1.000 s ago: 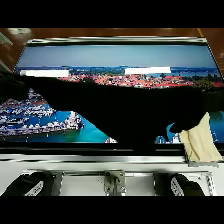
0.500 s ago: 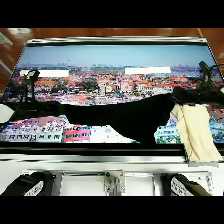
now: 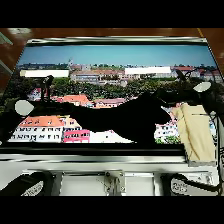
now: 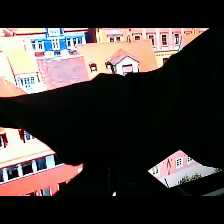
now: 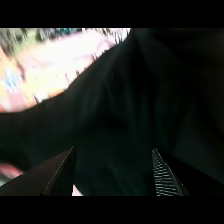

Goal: Fold the shirts.

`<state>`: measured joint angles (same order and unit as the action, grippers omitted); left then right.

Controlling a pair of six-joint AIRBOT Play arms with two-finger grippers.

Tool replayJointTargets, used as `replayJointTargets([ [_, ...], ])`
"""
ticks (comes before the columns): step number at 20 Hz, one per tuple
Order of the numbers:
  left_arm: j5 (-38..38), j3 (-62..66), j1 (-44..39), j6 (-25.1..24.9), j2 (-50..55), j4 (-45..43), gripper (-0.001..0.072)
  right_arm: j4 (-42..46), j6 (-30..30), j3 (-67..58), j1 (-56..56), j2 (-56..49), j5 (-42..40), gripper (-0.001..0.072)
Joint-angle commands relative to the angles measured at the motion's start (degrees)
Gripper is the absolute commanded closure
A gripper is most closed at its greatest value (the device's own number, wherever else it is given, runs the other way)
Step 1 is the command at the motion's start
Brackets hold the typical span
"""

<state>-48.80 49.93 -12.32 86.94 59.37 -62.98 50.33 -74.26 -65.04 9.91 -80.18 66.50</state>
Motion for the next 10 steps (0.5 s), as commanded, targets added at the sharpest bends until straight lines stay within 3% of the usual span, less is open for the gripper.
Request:
replayJointTargets([
  [1,-0.79,-0.04,0.04,-0.96,-0.22,0.24,0.0670,21.57,-2.54,-2.89,6.36,3.91,19.08,0.0120],
  [2,-1.44,-0.07,0.04,-0.96,-0.20,0.22,0.0670,27.39,-5.05,-1.18,9.01,5.68,21.66,0.0120],
  [3,-1.99,-0.09,0.04,-0.96,-0.20,0.20,0.0670,27.21,-5.66,2.38,11.37,7.41,21.97,0.0118],
  [4,-2.54,-0.09,0.04,-0.96,-0.20,0.22,0.0671,24.06,-5.01,7.21,13.11,9.01,21.07,0.0045],
  [10,-3.74,-0.09,0.02,-0.94,-0.20,0.26,0.0670,8.59,-3.08,30.51,9.97,10.58,7.96,0.0035],
])
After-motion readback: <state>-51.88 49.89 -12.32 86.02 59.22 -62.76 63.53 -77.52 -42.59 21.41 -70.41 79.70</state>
